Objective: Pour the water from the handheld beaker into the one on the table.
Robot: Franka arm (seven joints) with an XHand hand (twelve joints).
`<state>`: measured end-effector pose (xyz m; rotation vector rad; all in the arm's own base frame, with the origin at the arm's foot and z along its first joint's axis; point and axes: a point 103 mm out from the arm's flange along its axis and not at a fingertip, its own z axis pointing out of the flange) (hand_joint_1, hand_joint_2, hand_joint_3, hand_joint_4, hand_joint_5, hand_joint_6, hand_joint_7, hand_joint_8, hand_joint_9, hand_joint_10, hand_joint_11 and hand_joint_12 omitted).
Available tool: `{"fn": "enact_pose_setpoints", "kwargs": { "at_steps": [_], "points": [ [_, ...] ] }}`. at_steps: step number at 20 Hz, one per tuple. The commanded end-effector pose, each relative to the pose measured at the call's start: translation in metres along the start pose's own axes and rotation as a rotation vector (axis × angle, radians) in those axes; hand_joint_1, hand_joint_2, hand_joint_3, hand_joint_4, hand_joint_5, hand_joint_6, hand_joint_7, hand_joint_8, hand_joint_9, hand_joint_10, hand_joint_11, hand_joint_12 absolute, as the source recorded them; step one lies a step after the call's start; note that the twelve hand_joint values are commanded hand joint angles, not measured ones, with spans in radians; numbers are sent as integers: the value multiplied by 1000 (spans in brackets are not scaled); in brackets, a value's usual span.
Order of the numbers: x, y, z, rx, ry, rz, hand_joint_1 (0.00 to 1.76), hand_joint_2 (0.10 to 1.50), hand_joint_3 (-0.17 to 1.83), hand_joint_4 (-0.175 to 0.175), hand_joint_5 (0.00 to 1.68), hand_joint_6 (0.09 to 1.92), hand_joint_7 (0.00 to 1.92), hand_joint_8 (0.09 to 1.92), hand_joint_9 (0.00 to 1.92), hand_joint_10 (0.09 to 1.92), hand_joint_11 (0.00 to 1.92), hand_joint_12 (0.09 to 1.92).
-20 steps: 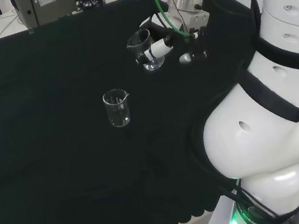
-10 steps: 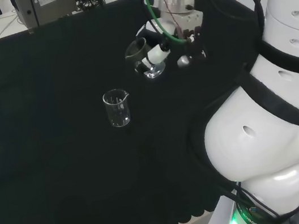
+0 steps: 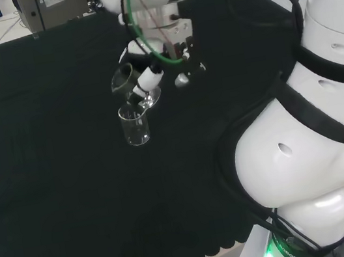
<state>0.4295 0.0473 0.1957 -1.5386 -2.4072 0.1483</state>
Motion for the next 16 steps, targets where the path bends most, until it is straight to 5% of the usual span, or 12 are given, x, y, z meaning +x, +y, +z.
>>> {"fn": "enact_pose_setpoints", "kwargs": {
  "at_steps": [1,16],
  "points": [
    [-38,-17,21,188,-115,127,1294,1088,-175,-121,1086,809,1352,577,1523,866,1340,906],
    [-37,-25,8,195,-182,146,1294,1090,-175,-125,1080,818,1347,589,1523,874,1339,912]
  ]
}}
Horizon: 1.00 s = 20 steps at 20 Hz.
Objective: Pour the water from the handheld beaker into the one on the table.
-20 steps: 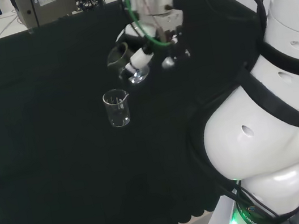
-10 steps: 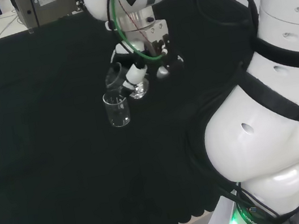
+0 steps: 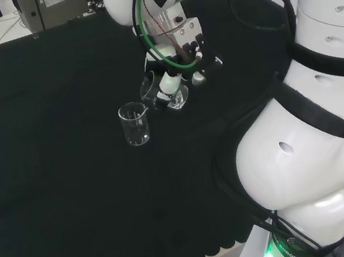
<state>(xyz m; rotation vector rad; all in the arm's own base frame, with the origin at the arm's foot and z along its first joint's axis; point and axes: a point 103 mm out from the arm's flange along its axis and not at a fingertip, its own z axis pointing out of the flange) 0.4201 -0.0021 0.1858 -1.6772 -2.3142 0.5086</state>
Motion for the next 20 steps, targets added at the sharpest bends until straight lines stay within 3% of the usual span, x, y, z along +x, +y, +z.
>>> {"fn": "enact_pose_setpoints", "kwargs": {
  "at_steps": [1,20],
  "points": [
    [6,1,-3,19,-40,0,1294,1090,-175,-125,1079,819,1347,589,1523,875,1339,912],
    [13,23,-16,144,-172,64,1291,1091,-175,-110,1085,814,1336,607,1520,884,1340,919]
  ]
}}
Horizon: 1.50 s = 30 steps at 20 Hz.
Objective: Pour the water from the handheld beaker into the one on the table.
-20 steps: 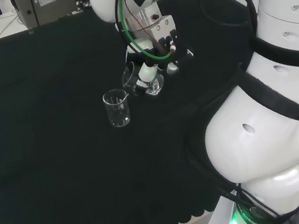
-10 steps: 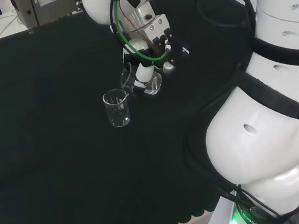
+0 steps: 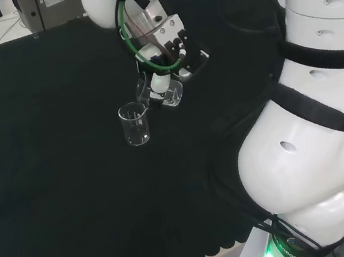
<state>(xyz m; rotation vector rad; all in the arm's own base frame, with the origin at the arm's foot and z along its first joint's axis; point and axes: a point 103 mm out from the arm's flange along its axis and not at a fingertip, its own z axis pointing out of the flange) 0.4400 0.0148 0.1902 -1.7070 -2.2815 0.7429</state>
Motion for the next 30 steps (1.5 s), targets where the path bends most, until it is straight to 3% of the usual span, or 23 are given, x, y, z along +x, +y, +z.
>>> {"fn": "enact_pose_setpoints", "kwargs": {
  "at_steps": [1,16,30],
  "points": [
    [4,3,-3,42,-64,12,1291,1091,-175,-110,1085,815,1336,607,1519,885,1340,919],
    [15,-3,-17,34,-191,49,1290,1092,-175,-110,1082,820,1331,619,1519,891,1340,921],
    [27,1,-26,85,-291,82,1290,1094,-175,-107,1081,823,1327,625,1519,895,1340,922]
  ]
}}
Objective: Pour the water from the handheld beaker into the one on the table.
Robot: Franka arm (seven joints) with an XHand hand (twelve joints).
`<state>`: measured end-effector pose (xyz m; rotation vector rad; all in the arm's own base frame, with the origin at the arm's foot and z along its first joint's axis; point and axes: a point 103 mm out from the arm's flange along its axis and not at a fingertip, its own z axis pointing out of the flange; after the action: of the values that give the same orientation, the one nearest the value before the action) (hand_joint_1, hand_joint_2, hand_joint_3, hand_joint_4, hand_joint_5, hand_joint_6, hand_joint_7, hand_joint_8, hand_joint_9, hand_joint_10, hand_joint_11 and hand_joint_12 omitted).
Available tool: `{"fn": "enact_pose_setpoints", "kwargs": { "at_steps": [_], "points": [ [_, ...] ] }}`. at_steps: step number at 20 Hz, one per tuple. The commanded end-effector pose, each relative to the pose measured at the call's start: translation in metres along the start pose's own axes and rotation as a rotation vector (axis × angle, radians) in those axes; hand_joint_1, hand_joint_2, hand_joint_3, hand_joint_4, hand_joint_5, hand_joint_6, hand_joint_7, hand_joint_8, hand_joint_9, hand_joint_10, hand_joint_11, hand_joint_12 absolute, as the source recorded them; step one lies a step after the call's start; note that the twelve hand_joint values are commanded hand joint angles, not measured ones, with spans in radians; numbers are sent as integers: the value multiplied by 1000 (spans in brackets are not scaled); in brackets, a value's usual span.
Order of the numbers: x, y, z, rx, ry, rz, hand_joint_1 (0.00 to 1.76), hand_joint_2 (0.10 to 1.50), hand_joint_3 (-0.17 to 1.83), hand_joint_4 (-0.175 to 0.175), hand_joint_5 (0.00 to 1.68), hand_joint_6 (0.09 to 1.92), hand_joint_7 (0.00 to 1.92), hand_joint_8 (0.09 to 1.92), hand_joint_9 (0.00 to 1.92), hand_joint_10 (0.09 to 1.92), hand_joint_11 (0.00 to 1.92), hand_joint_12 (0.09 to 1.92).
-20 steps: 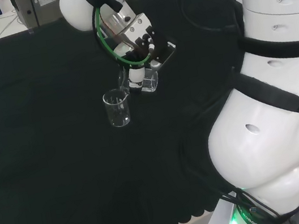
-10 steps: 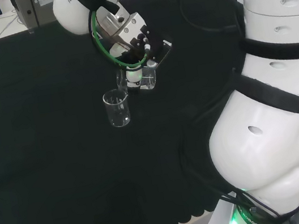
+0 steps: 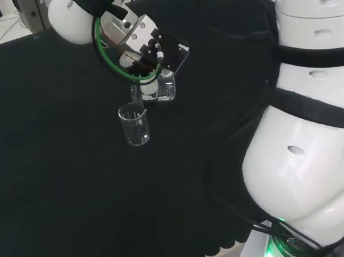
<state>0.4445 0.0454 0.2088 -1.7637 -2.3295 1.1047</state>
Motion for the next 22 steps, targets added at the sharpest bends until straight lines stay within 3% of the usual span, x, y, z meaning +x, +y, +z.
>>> {"fn": "enact_pose_setpoints", "kwargs": {
  "at_steps": [1,14,22],
  "points": [
    [2,0,0,14,-41,7,1290,1094,-175,-107,1081,823,1327,626,1519,895,1340,922],
    [6,-2,-4,44,-82,23,1289,1094,-175,-106,1079,827,1325,628,1518,897,1339,924],
    [10,-3,-6,45,-144,32,1289,1095,-175,-106,1078,828,1324,630,1517,898,1340,924]
  ]
}}
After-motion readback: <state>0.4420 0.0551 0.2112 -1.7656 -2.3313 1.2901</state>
